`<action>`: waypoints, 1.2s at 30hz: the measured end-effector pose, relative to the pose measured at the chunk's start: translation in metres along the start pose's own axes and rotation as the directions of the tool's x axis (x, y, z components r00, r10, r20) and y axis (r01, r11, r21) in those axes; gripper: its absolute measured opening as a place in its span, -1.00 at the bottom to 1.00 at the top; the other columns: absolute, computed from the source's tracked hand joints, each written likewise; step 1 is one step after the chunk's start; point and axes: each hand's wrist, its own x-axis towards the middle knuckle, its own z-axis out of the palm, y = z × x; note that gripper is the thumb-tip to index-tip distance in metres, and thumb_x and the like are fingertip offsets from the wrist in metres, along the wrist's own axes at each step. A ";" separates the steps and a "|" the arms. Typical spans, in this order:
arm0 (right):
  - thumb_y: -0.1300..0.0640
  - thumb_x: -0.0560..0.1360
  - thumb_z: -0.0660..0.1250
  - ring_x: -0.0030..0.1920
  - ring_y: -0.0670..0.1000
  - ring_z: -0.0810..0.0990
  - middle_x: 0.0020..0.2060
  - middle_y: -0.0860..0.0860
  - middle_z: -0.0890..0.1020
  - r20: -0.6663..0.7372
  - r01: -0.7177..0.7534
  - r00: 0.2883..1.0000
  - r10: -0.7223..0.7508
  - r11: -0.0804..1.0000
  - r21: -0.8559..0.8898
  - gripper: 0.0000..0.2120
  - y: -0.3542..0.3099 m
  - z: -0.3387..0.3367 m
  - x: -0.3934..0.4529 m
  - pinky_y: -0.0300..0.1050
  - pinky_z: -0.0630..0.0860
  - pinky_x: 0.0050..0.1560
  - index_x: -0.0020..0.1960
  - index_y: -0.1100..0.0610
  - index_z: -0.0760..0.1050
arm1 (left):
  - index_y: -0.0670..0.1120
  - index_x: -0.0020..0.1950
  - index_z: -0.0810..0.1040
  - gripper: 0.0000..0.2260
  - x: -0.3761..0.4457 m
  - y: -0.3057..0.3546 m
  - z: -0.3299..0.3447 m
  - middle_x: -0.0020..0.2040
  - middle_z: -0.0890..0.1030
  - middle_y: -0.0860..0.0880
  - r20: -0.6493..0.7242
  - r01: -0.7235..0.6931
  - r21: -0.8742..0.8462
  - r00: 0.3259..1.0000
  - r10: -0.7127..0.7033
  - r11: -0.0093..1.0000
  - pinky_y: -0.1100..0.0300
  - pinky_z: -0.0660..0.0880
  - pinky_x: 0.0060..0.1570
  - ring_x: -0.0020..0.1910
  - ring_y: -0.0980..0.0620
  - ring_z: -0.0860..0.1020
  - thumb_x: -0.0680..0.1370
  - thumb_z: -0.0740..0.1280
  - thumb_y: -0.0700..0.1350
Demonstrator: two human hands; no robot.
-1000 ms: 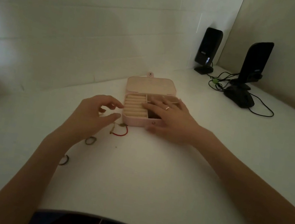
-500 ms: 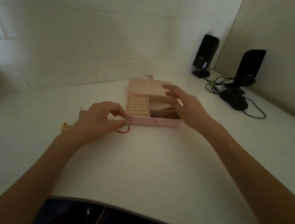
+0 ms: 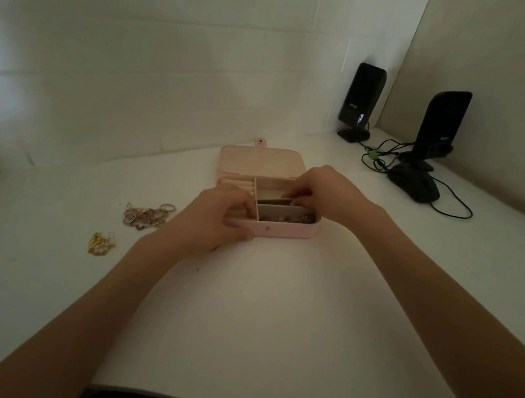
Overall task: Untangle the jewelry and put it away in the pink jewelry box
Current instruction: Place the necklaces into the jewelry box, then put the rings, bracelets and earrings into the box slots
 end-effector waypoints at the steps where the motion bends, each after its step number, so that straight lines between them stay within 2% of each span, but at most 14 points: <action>1: 0.17 0.45 0.37 -0.06 0.05 0.59 -0.09 0.04 0.68 -0.016 0.004 1.000 -0.004 1.000 0.006 -0.80 0.000 0.001 -0.001 -0.08 0.52 -0.01 0.03 0.00 0.66 | 0.01 -0.12 0.56 -0.72 0.001 -0.001 -0.001 -0.01 0.59 -0.05 -0.002 0.002 -0.003 1.000 -0.002 1.000 0.38 0.36 0.00 0.03 0.01 0.52 0.29 0.53 -0.26; 3: 0.16 0.46 0.37 -0.03 0.06 0.59 -0.06 0.04 0.68 -0.059 0.007 0.998 -0.007 1.000 0.003 -0.82 0.000 0.003 -0.003 -0.06 0.51 0.01 0.04 0.02 0.66 | -0.07 -0.11 0.59 -0.75 0.003 -0.001 -0.002 -0.01 0.60 -0.07 -0.001 -0.009 -0.004 1.000 0.009 1.000 0.29 0.38 0.04 0.04 -0.02 0.53 0.29 0.52 -0.28; 5: 0.14 0.48 0.36 0.00 0.05 0.58 -0.04 0.03 0.68 -0.090 0.008 0.996 -0.009 1.000 -0.010 -0.81 0.002 0.004 -0.007 -0.13 0.47 -0.01 0.06 0.02 0.66 | -0.11 -0.12 0.61 -0.77 0.003 0.003 -0.002 -0.02 0.59 -0.07 0.009 -0.012 -0.007 1.000 0.012 1.000 0.25 0.40 0.05 0.03 -0.03 0.55 0.29 0.52 -0.29; 9: 0.11 0.49 0.35 0.00 0.03 0.57 -0.02 0.01 0.68 -0.084 -0.003 0.996 0.002 1.000 -0.019 -0.82 0.008 0.003 -0.021 -0.21 0.37 -0.05 0.06 0.04 0.65 | -0.10 -0.13 0.63 -0.80 -0.003 0.012 0.005 -0.01 0.62 -0.06 0.037 -0.065 0.005 0.997 0.065 0.998 0.47 0.33 0.00 0.04 0.02 0.55 0.29 0.52 -0.23; 12: 0.12 0.48 0.36 -0.02 0.01 0.57 -0.03 0.00 0.68 -0.097 -0.018 0.995 0.018 1.000 0.000 -0.83 0.011 0.003 -0.035 -0.23 0.35 -0.06 0.05 0.03 0.66 | -0.08 -0.13 0.64 -0.80 -0.008 0.019 0.009 -0.03 0.62 -0.02 0.055 -0.089 0.000 0.994 0.089 0.996 0.48 0.33 0.01 0.03 0.04 0.54 0.28 0.53 -0.21; 16: 0.13 0.49 0.33 -0.05 0.04 0.58 -0.07 0.01 0.68 -0.112 -0.027 0.993 0.027 1.000 -0.005 -0.82 0.010 0.004 -0.053 -0.15 0.45 -0.04 0.03 0.03 0.66 | -0.06 -0.14 0.64 -0.79 -0.019 0.029 0.013 -0.06 0.61 0.02 0.064 -0.122 -0.010 0.990 0.122 0.993 0.27 0.41 0.06 0.02 0.08 0.53 0.25 0.45 -0.07; 19: 0.15 0.50 0.30 -0.08 0.05 0.59 -0.10 0.02 0.68 -0.127 -0.025 0.992 0.023 1.000 -0.014 -0.81 0.008 0.007 -0.065 -0.14 0.46 -0.08 0.03 0.03 0.66 | -0.05 -0.14 0.63 -0.78 -0.028 0.033 0.016 -0.06 0.62 0.02 0.060 -0.135 -0.010 0.989 0.135 0.991 0.22 0.44 0.08 0.03 0.07 0.53 0.25 0.43 -0.05; 21: 0.16 0.50 0.31 -0.07 0.07 0.59 -0.09 0.02 0.68 -0.138 -0.026 0.990 0.023 1.000 -0.017 -0.80 0.006 0.008 -0.071 -0.14 0.45 -0.07 0.05 0.04 0.66 | -0.07 -0.14 0.63 -0.79 -0.034 0.036 0.017 -0.06 0.63 -0.01 0.047 -0.154 -0.004 0.987 0.154 0.988 0.26 0.42 0.06 0.02 0.06 0.53 0.26 0.43 -0.06; 26: 0.12 0.48 0.33 -0.04 0.08 0.59 -0.08 0.02 0.69 -0.175 -0.052 0.983 0.050 0.999 -0.007 -0.81 -0.002 0.011 -0.079 -0.11 0.48 -0.03 0.05 0.02 0.67 | -0.08 -0.13 0.63 -0.80 -0.048 0.040 0.019 -0.04 0.61 -0.01 0.024 -0.135 0.003 0.991 0.135 0.991 0.52 0.31 0.02 0.01 0.10 0.51 0.27 0.46 -0.12; 30: 0.09 0.49 0.34 -0.04 0.07 0.59 -0.06 0.02 0.69 -0.162 -0.058 0.985 0.051 0.998 -0.040 -0.81 -0.009 0.011 -0.083 -0.11 0.49 -0.03 0.06 0.01 0.66 | -0.08 -0.12 0.63 -0.80 -0.055 0.039 0.019 -0.02 0.61 -0.04 -0.003 -0.125 -0.010 0.992 0.125 0.992 0.58 0.30 0.00 -0.01 0.10 0.54 0.29 0.50 -0.19; 33: 0.07 0.49 0.35 -0.05 0.04 0.58 -0.06 0.01 0.69 -0.100 -0.050 0.994 0.045 0.998 -0.046 -0.82 -0.009 0.006 -0.083 -0.07 0.52 -0.01 0.05 -0.01 0.66 | -0.05 -0.12 0.63 -0.79 -0.059 0.038 0.016 0.01 0.63 -0.01 -0.015 -0.089 -0.106 0.996 0.087 0.990 0.54 0.35 0.05 0.00 0.22 0.56 0.32 0.51 -0.27; 36: 0.04 0.48 0.37 0.01 -0.01 0.57 0.03 -0.03 0.66 -0.059 -0.071 0.996 0.070 0.998 0.001 -0.76 -0.009 0.000 -0.084 -0.09 0.50 0.03 0.14 -0.03 0.61 | 0.02 -0.07 0.63 -0.77 -0.062 0.031 -0.002 0.04 0.64 0.05 0.001 0.008 -0.310 1.000 -0.009 0.951 0.30 0.43 0.17 0.08 0.18 0.58 0.39 0.46 -0.29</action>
